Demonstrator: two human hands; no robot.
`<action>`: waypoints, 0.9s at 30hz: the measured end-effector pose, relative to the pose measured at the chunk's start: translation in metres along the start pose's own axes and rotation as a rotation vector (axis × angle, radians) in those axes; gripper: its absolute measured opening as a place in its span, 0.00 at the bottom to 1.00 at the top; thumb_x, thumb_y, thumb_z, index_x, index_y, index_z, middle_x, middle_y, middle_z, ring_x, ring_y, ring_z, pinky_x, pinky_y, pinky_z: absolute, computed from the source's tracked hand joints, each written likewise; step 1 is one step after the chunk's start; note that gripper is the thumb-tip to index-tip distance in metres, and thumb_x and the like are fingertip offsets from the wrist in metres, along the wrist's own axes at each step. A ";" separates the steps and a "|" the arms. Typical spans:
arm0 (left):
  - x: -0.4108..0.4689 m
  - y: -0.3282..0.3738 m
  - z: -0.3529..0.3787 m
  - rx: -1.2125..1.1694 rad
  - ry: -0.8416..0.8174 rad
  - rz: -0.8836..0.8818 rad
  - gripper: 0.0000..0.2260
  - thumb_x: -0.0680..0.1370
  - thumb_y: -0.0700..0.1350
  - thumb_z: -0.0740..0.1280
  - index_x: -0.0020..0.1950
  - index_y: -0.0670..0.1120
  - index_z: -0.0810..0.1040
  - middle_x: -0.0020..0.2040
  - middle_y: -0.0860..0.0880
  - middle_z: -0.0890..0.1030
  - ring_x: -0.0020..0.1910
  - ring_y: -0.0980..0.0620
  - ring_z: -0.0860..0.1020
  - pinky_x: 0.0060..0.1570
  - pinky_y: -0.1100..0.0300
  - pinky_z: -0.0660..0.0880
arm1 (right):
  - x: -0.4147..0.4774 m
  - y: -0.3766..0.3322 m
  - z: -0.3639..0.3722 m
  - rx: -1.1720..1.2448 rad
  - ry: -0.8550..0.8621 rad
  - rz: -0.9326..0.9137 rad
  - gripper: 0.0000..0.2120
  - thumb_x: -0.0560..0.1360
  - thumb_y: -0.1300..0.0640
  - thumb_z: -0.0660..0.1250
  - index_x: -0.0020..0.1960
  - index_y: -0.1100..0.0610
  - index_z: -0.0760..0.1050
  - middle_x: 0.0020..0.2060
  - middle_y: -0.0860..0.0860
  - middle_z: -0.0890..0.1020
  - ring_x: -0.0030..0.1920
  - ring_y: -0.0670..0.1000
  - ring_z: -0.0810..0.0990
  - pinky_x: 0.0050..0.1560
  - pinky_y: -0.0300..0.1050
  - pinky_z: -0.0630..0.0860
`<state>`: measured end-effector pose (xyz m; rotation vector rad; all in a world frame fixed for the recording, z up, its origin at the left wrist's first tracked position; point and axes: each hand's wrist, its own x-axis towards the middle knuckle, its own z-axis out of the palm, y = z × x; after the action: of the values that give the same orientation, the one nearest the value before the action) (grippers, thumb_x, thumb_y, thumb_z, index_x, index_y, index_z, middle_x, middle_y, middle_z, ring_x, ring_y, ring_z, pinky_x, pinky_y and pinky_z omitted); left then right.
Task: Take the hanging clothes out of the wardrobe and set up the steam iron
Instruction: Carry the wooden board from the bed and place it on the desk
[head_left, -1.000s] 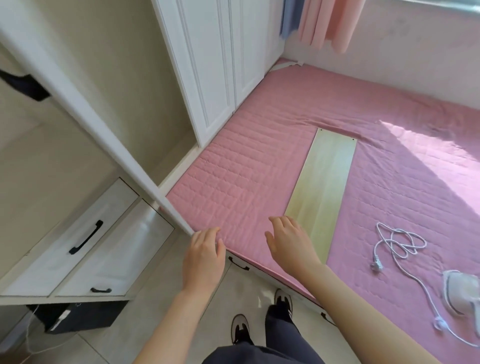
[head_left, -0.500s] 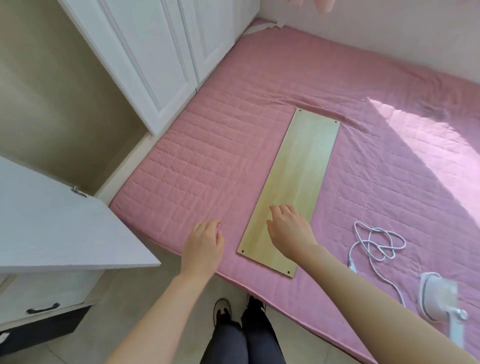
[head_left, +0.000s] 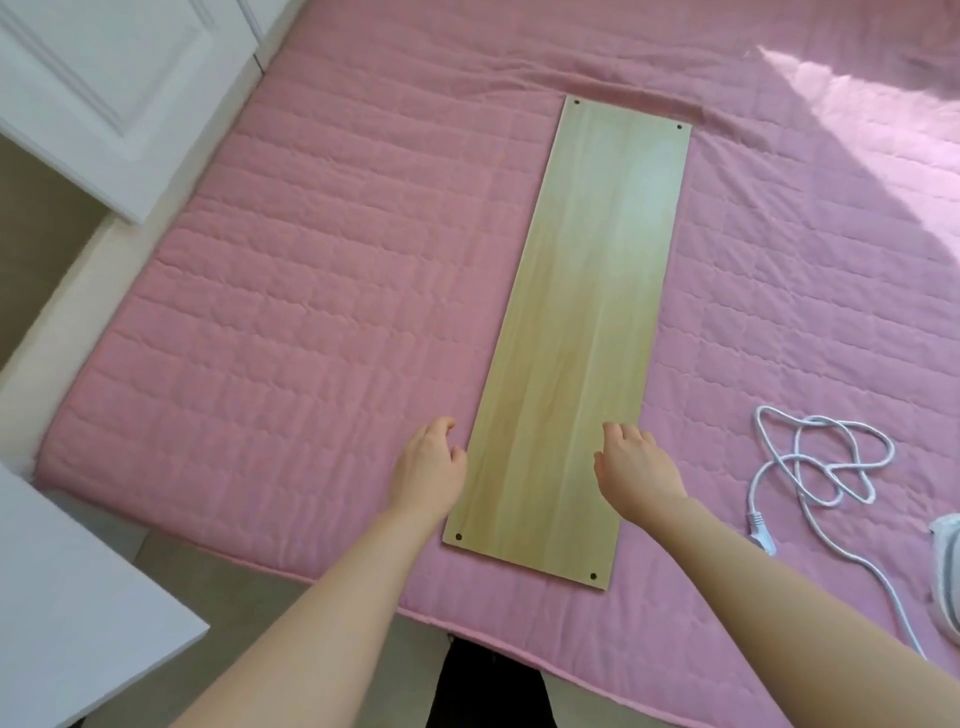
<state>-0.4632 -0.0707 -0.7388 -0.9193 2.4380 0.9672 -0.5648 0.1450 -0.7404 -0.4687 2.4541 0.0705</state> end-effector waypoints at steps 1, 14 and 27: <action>0.009 -0.002 0.008 -0.018 -0.023 -0.010 0.18 0.78 0.41 0.60 0.69 0.44 0.69 0.66 0.46 0.74 0.63 0.45 0.73 0.61 0.53 0.70 | 0.009 0.005 0.008 0.005 -0.014 0.032 0.13 0.80 0.58 0.54 0.63 0.61 0.65 0.59 0.57 0.73 0.57 0.58 0.72 0.51 0.48 0.71; 0.076 -0.003 0.069 -0.164 -0.187 -0.105 0.25 0.75 0.43 0.61 0.73 0.47 0.63 0.69 0.47 0.72 0.66 0.45 0.71 0.64 0.48 0.69 | 0.084 0.023 0.034 0.572 0.006 0.387 0.24 0.77 0.59 0.60 0.67 0.68 0.57 0.57 0.65 0.74 0.55 0.63 0.74 0.46 0.49 0.69; 0.055 -0.011 0.082 -0.074 -0.102 -0.151 0.29 0.77 0.44 0.61 0.77 0.47 0.56 0.75 0.47 0.63 0.72 0.42 0.61 0.71 0.50 0.60 | 0.070 0.026 0.037 0.823 -0.020 0.496 0.20 0.73 0.57 0.65 0.60 0.65 0.62 0.49 0.58 0.74 0.50 0.60 0.76 0.52 0.62 0.78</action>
<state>-0.4885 -0.0428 -0.8311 -1.0362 2.2272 1.0292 -0.6041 0.1537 -0.8136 0.4905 2.2662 -0.6935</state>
